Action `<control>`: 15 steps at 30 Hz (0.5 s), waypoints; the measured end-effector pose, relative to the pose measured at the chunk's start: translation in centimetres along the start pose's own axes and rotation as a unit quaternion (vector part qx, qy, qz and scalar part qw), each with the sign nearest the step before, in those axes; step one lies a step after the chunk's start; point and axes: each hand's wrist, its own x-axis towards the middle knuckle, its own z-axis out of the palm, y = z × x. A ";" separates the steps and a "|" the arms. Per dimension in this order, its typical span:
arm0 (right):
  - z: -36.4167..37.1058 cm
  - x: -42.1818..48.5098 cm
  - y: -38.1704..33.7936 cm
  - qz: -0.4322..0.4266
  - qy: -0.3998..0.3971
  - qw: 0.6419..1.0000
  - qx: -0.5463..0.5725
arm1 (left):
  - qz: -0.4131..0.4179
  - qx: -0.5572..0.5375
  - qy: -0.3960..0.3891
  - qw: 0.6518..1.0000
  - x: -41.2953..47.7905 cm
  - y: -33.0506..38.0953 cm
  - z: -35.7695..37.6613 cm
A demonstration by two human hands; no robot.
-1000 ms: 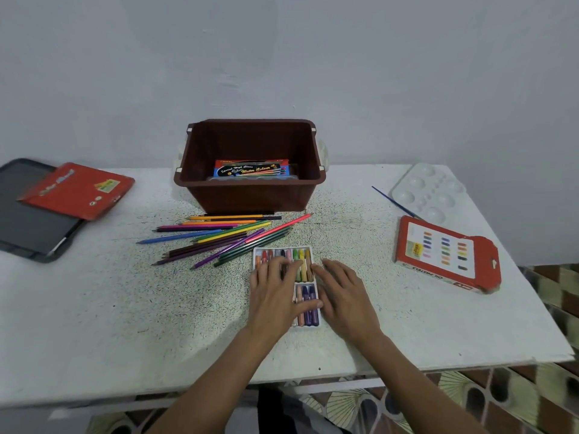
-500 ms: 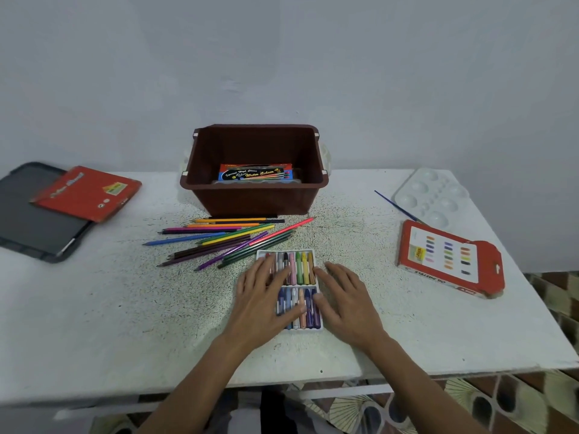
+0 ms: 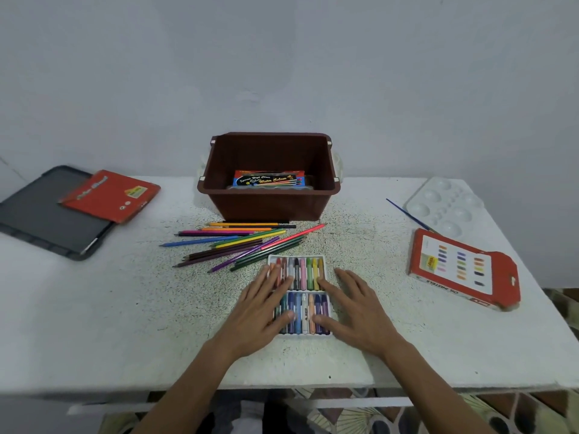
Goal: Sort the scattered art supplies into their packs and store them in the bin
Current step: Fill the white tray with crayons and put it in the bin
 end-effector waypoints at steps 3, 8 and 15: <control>-0.9 0.3 0.2 -0.006 -0.007 1.000 0.000 | 0.014 0.009 -0.007 1.000 -0.1 -1.0 -0.6; -1.2 0.6 0.3 -0.013 -0.017 0.999 -0.041 | 0.028 0.018 -0.003 0.999 0.0 -1.8 -0.8; -2.0 1.4 -0.7 -0.026 -0.026 0.999 -0.030 | 0.052 0.065 0.003 0.996 0.0 -1.8 -0.7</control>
